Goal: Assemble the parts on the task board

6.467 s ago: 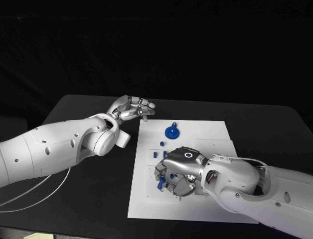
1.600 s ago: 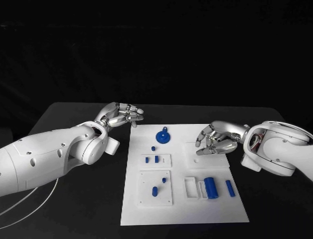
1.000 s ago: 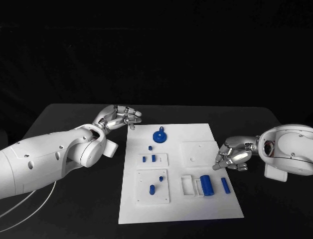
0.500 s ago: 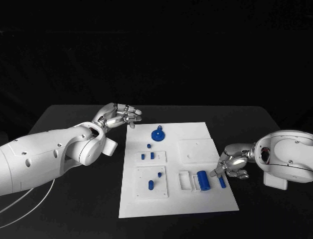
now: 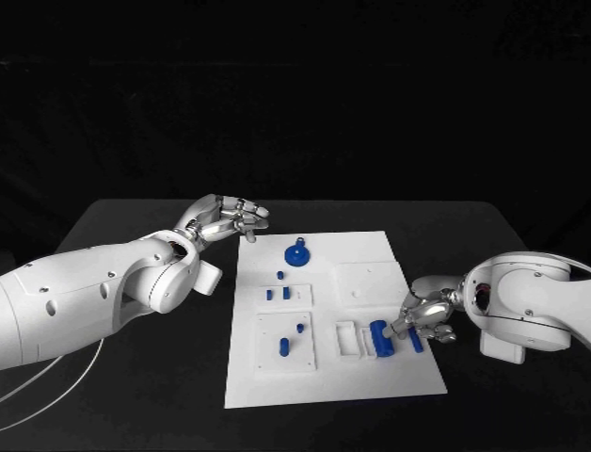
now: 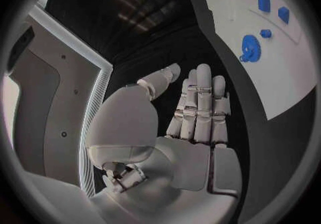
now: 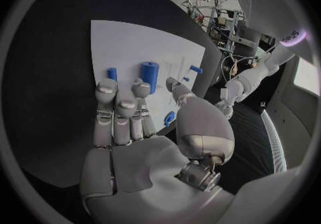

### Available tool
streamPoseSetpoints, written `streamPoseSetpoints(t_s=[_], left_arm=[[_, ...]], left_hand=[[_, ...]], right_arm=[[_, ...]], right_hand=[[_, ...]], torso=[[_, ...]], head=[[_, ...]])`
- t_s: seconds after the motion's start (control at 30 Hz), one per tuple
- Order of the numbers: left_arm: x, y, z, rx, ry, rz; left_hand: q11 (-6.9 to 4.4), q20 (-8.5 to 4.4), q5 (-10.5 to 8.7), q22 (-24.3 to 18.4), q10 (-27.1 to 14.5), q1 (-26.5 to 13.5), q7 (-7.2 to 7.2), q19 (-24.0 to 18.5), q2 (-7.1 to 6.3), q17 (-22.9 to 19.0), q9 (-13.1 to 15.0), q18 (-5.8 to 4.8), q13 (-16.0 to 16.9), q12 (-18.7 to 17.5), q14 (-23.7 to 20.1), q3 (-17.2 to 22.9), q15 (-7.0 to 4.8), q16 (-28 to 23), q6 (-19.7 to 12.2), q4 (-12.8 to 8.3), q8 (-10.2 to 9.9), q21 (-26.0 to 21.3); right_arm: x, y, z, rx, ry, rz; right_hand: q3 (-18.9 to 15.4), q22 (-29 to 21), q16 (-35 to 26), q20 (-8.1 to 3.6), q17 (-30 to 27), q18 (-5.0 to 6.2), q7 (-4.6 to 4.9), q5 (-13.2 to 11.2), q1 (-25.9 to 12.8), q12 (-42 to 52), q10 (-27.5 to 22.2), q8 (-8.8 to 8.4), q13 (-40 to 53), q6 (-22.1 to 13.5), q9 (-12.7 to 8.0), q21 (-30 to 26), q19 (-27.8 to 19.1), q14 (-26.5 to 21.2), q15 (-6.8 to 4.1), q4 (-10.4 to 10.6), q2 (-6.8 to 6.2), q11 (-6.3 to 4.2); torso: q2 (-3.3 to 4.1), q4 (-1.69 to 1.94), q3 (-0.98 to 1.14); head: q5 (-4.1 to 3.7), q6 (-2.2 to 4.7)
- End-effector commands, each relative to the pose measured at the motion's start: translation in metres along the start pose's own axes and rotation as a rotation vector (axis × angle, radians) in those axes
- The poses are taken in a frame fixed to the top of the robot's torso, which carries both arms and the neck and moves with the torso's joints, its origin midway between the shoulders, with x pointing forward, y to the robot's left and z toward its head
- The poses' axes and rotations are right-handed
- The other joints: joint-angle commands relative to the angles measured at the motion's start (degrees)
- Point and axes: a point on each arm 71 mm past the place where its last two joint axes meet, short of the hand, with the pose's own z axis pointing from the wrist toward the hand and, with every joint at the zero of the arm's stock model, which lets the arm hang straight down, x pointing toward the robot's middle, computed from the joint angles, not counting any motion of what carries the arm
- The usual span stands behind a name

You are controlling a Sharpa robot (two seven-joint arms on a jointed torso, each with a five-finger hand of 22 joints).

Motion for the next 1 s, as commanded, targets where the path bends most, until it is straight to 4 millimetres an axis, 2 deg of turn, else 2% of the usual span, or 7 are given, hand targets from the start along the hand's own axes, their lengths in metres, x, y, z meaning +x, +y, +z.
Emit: streamPoseSetpoints(t_s=[0.03,0.27,0.3,0.33,0.37,0.63,1.0], left_arm=[[0.001,-0.001,0.0,0.003,0.006,-0.012],[0.0,0.0,-0.001,0.003,0.006,-0.015],[0.0,0.0,-0.001,0.003,0.006,-0.016],[0.0,-0.001,-0.002,0.003,0.006,-0.016],[0.0,-0.001,-0.002,0.003,0.006,-0.016],[0.0,-0.001,-0.003,0.002,0.009,-0.018],[-0.003,0.0,-0.004,0.002,0.005,-0.017]], left_hand=[[0.0,-2.05,-0.35,0.08,-0.42,-0.45,-0.12,0.33,-0.07,0.11,-0.06,-0.12,0.08,-0.37,0.41,-0.11,0.14,-0.2,-0.36,0.12,0.37,-0.28],[0.0,-2.05,-0.35,0.09,-0.43,-0.46,-0.12,0.33,-0.06,0.13,-0.07,-0.11,0.08,-0.37,0.41,-0.1,0.14,-0.22,-0.38,0.16,0.37,-0.28],[0.0,-2.05,-0.35,0.1,-0.43,-0.47,-0.12,0.33,-0.06,0.13,-0.07,-0.11,0.08,-0.37,0.41,-0.1,0.14,-0.22,-0.38,0.16,0.37,-0.29],[0.0,-2.05,-0.35,0.1,-0.43,-0.47,-0.12,0.33,-0.06,0.14,-0.08,-0.11,0.08,-0.37,0.41,-0.1,0.14,-0.23,-0.38,0.17,0.37,-0.29],[0.0,-2.05,-0.36,0.1,-0.43,-0.47,-0.12,0.33,-0.06,0.14,-0.08,-0.11,0.08,-0.37,0.41,-0.1,0.14,-0.23,-0.39,0.17,0.37,-0.29],[0.0,-2.05,-0.36,0.11,-0.44,-0.49,-0.12,0.33,-0.06,0.16,-0.09,-0.11,0.08,-0.37,0.41,-0.1,0.14,-0.25,-0.4,0.2,0.37,-0.3],[0.0,-2.06,-0.35,0.13,-0.46,-0.49,-0.11,0.32,-0.08,0.21,-0.1,-0.09,0.08,-0.38,0.41,-0.09,0.14,-0.28,-0.43,0.24,0.36,-0.31]], right_arm=[[0.001,-0.002,0.002,0.036,-0.022,0.015],[0.01,0.0,0.012,0.042,-0.018,0.016],[0.01,0.001,0.013,0.042,-0.018,0.017],[0.011,0.001,0.014,0.042,-0.017,0.016],[0.011,0.001,0.015,0.042,-0.024,0.013],[0.015,0.004,0.022,0.039,-0.009,0.02],[0.024,0.007,0.03,0.04,0.022,0.014]], right_hand=[[-0.16,0.98,-0.17,-0.44,0.13,3.06,0.35,-0.28,-0.42,0.29,0.21,-0.26,0.12,0.45,-0.06,0.24,0.09,0.39,0.11,-0.21,-0.29,-0.05],[-0.1,0.98,-0.18,-0.5,0.29,3.06,0.39,-0.56,-0.25,0.43,0.12,-0.45,0.27,0.39,-0.1,0.31,0.11,0.41,0.15,-0.53,-0.5,-0.01],[-0.1,0.98,-0.18,-0.5,0.29,3.06,0.39,-0.56,-0.25,0.44,0.11,-0.46,0.27,0.39,-0.1,0.31,0.11,0.41,0.15,-0.53,-0.49,0.0],[-0.1,0.98,-0.18,-0.51,0.3,3.06,0.4,-0.56,-0.26,0.44,0.1,-0.46,0.28,0.39,-0.1,0.31,0.1,0.4,0.15,-0.53,-0.5,0.0],[-0.1,0.98,-0.19,-0.51,0.3,3.06,0.4,-0.58,-0.27,0.44,0.09,-0.47,0.28,0.39,-0.1,0.31,0.1,0.4,0.16,-0.54,-0.51,0.0],[-0.11,0.96,-0.23,-0.5,0.37,3.06,0.42,-0.76,-0.45,0.48,0.01,-0.54,0.34,0.42,-0.11,0.3,0.08,0.4,0.18,-0.49,-0.53,0.03],[-0.02,0.94,-0.33,-0.52,0.48,3.06,0.47,-1.02,-0.53,0.53,-0.18,-0.76,0.42,0.34,-0.16,0.28,0.0,0.38,0.23,-0.57,-0.51,0.07]], torso=[[0.05,0.03,-0.09],[0.11,0.01,-0.07],[0.13,0.14,-0.14],[0.25,0.5,-0.39],[0.31,0.63,-0.48],[0.45,0.54,-0.44],[0.44,0.48,-0.44]], head=[[0.49,-0.23],[0.89,-0.61],[0.92,-0.66],[0.58,-0.6],[0.42,-0.55],[0.66,-0.46],[0.93,-0.77]])
